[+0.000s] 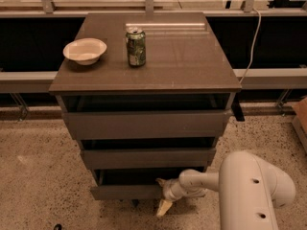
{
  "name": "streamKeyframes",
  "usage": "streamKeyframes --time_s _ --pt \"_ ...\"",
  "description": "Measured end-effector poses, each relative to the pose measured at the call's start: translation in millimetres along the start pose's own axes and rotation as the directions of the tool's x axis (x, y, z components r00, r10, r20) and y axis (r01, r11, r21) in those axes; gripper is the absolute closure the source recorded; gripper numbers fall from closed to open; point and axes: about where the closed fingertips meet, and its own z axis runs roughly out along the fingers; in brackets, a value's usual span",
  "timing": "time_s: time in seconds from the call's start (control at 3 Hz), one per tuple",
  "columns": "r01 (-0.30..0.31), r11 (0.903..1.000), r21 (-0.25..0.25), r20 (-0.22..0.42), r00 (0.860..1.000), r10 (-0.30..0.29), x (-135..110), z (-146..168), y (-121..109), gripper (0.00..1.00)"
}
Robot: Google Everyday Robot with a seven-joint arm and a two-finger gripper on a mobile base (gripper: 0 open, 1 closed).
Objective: Open bottom drawer
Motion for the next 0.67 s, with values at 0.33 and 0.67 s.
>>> streamKeyframes --time_s 0.33,0.67 --pt "0.000 1.0000 -0.001 0.000 1.000 0.000 -0.2 0.4 0.4 0.00" --pt "-0.009 0.9999 -0.005 -0.020 1.000 0.009 2.3 -3.5 0.9 0.00"
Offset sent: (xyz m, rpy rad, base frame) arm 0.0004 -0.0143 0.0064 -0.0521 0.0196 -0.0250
